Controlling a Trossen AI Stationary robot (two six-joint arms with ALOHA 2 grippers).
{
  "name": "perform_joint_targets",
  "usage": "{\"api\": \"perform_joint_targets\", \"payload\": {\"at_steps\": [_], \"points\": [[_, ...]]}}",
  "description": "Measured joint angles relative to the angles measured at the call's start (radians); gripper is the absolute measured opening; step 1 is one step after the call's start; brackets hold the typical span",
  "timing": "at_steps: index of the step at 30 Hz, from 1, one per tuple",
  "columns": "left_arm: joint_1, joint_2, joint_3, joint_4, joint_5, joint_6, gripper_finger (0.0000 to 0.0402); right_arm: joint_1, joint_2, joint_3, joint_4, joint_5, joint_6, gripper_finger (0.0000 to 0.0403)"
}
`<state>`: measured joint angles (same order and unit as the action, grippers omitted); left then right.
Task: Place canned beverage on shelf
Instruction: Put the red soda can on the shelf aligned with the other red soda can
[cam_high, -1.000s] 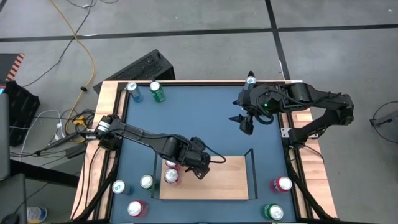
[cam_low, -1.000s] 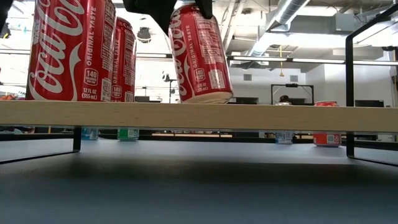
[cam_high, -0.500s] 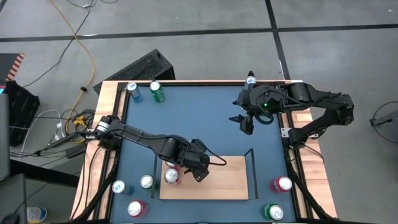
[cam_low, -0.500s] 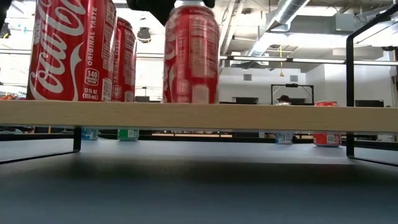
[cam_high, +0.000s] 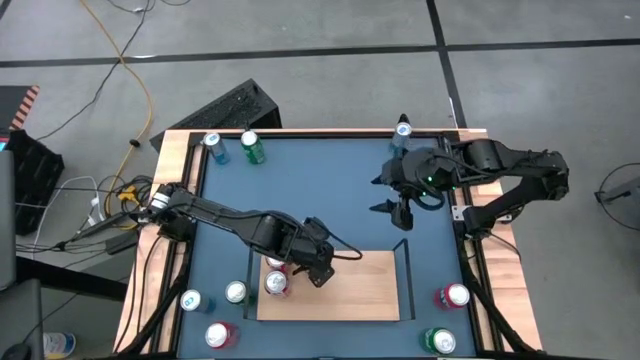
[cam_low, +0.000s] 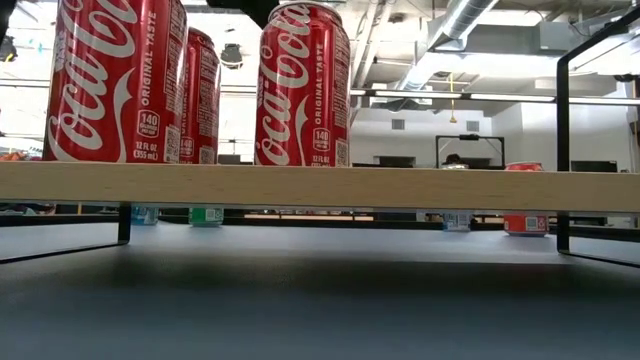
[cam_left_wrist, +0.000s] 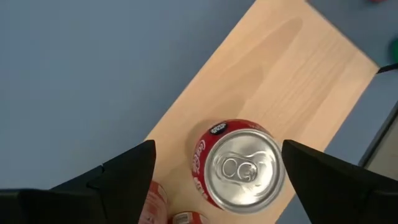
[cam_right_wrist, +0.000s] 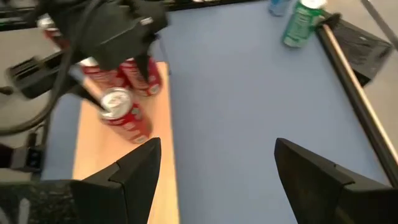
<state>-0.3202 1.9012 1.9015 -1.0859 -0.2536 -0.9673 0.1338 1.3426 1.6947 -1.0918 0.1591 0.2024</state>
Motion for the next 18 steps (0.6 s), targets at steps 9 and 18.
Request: {"api": "perform_joint_targets", "payload": {"at_steps": [9, 18], "points": [[-0.027, -0.173, 0.000, -0.003, -0.078, 0.025, 0.0334, 0.207, 0.039, 0.000, 0.106, 0.211, 0.120, 0.0301], [-0.128, -0.433, 0.000, -0.004, -0.295, 0.049, 0.0334, 0.329, 0.265, -0.001, 0.316, 0.336, 0.205, 0.0301]]}}
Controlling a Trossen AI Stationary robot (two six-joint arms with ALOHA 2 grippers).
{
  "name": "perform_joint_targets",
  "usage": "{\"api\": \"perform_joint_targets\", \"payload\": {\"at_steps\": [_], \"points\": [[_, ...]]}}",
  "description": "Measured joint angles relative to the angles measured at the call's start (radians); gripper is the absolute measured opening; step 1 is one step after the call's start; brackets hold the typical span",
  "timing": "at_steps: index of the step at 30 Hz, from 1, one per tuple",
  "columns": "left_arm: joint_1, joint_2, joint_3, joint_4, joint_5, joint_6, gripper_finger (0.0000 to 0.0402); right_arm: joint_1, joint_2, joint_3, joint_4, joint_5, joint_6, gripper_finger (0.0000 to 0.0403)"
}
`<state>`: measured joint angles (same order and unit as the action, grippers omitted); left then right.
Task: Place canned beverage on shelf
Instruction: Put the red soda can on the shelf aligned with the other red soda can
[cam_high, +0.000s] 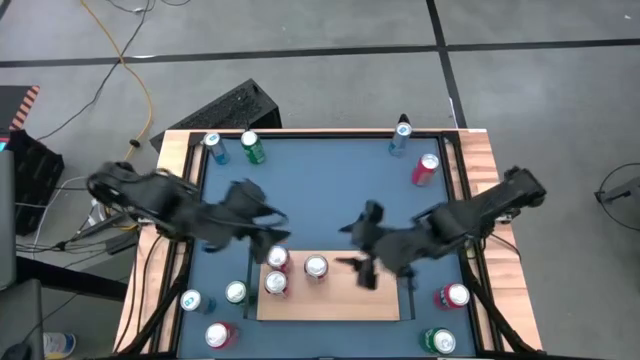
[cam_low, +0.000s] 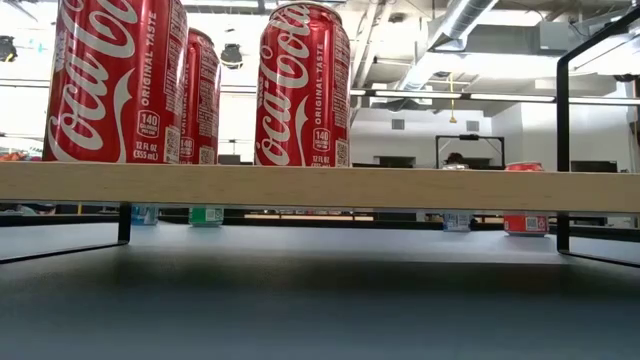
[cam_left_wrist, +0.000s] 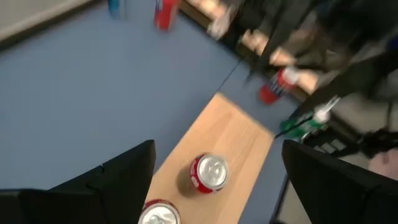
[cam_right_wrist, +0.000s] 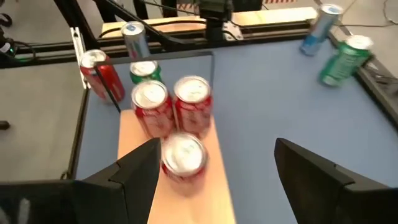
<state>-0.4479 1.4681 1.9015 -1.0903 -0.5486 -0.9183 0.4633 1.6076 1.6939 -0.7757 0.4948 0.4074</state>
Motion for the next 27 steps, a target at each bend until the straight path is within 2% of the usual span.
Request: {"api": "perform_joint_targets", "payload": {"at_steps": [4, 8, 18, 27], "points": [[-0.055, -0.093, 0.000, -0.001, -0.109, 0.027, 0.0334, -0.016, 0.097, -0.001, 0.126, -0.023, -0.019, 0.0301], [-0.099, -0.155, 0.000, -0.013, -0.166, 0.034, 0.0334, -0.036, 0.141, 0.000, 0.181, -0.029, -0.012, 0.0301], [-0.150, -0.201, -0.001, -0.137, -0.186, 0.029, 0.0334, -0.078, 0.238, 0.001, 0.201, -0.074, -0.003, 0.0301], [-0.156, -0.197, -0.001, -0.180, -0.204, 0.024, 0.0334, -0.082, 0.247, 0.001, 0.103, -0.110, 0.064, 0.0301]]}}
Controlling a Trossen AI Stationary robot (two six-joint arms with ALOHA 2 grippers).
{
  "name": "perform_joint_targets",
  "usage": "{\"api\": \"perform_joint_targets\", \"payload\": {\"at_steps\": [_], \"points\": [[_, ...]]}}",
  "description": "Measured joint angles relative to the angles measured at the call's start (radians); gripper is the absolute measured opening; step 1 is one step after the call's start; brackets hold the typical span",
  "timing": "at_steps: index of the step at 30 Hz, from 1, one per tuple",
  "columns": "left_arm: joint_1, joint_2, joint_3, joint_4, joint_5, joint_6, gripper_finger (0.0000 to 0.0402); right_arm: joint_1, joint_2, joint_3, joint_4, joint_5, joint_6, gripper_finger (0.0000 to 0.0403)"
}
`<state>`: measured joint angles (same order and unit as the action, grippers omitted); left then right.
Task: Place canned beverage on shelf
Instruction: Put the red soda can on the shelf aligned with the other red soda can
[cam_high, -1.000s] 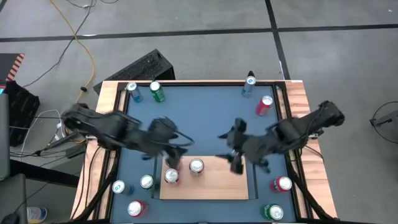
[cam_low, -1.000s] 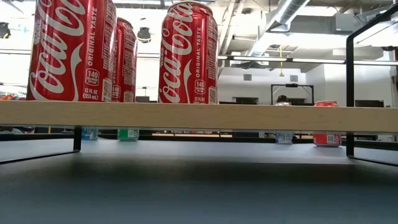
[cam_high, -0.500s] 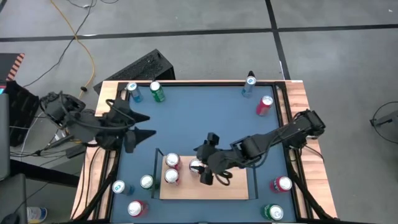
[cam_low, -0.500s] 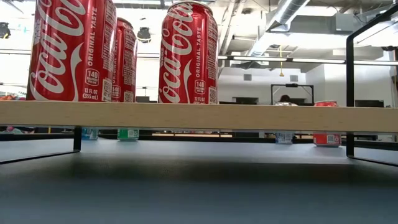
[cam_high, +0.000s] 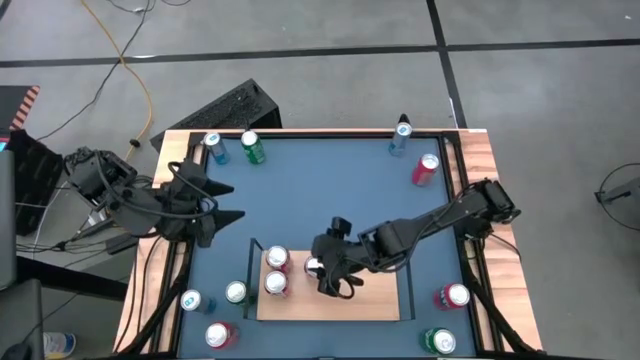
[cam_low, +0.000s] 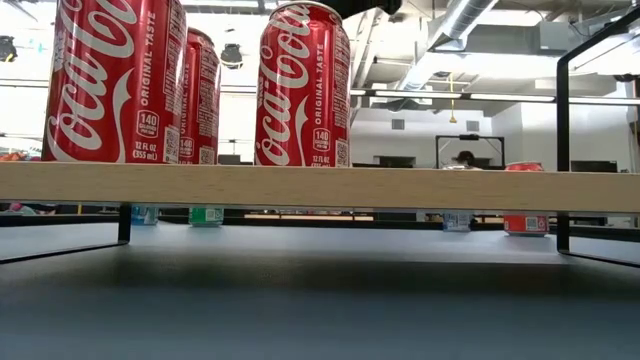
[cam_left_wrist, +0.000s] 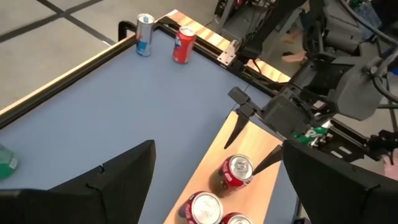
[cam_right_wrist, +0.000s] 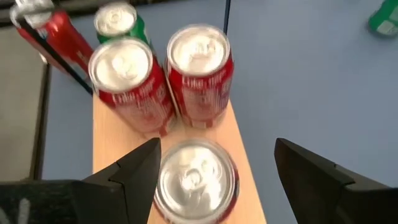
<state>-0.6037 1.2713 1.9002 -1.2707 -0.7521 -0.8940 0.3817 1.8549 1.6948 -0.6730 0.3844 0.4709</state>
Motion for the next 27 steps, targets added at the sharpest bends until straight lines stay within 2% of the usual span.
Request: {"api": "perform_joint_targets", "payload": {"at_steps": [21, 27], "points": [[0.000, 0.000, 0.000, -0.019, -0.040, 0.000, 0.0334, 0.003, 0.033, 0.000, 0.032, -0.074, 0.000, 0.0301], [0.000, 0.000, 0.000, -0.019, -0.041, 0.000, 0.0334, 0.010, 0.032, 0.000, 0.031, -0.049, 0.000, 0.0301]]}}
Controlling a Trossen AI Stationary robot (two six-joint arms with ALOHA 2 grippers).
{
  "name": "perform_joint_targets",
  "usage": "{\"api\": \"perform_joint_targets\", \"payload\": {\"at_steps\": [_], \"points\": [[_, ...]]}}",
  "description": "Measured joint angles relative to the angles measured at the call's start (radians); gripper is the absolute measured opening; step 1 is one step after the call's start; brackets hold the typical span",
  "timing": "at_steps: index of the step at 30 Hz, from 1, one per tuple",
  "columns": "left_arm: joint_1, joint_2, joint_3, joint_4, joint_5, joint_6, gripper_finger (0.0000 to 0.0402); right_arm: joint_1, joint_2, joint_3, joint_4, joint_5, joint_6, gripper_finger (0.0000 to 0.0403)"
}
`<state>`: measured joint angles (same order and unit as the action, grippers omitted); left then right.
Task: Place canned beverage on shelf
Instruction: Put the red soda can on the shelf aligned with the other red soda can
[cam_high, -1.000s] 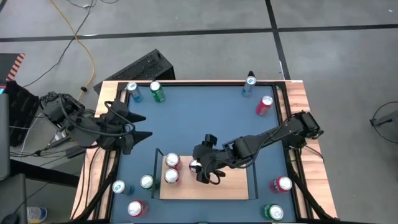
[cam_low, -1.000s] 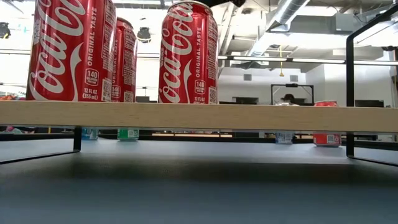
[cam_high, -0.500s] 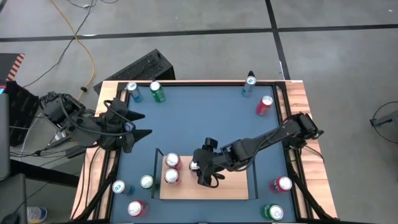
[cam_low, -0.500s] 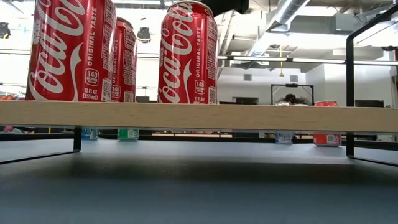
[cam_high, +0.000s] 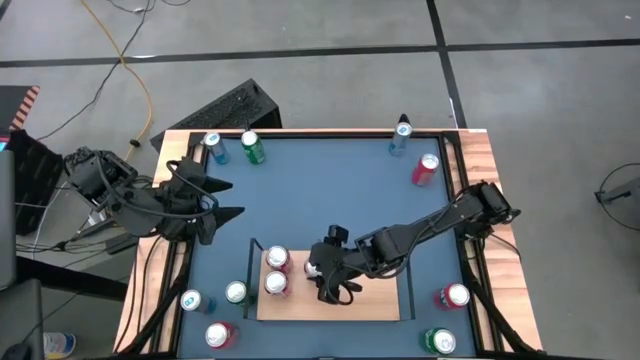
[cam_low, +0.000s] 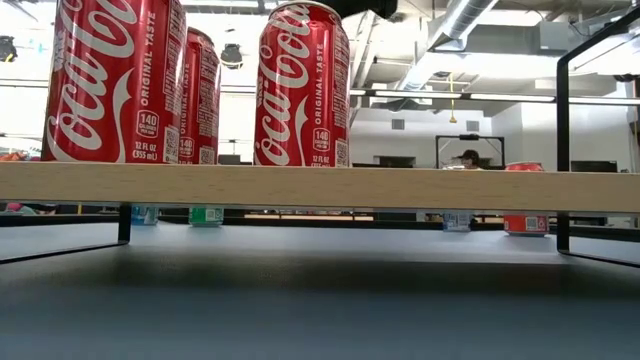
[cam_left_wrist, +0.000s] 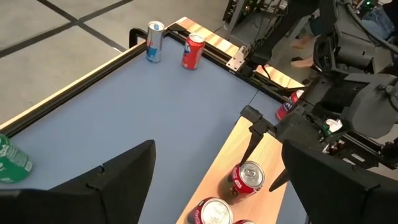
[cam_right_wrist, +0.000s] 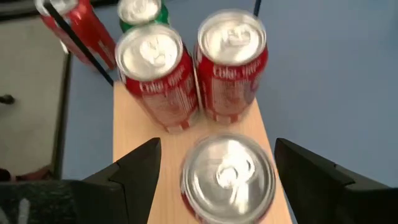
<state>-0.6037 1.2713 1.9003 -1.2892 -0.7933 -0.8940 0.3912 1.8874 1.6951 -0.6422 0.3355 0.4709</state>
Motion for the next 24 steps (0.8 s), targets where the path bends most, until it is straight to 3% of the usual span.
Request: {"api": "perform_joint_targets", "payload": {"at_steps": [16, 24], "points": [[0.000, 0.000, 0.000, -0.010, -0.004, 0.000, 0.0334, -0.008, -0.002, -0.037, 0.025, -0.024, -0.001, 0.0301], [0.000, 0.000, 0.000, -0.009, -0.005, 0.000, 0.0334, -0.007, -0.001, -0.006, 0.075, -0.023, -0.089, 0.0301]]}}
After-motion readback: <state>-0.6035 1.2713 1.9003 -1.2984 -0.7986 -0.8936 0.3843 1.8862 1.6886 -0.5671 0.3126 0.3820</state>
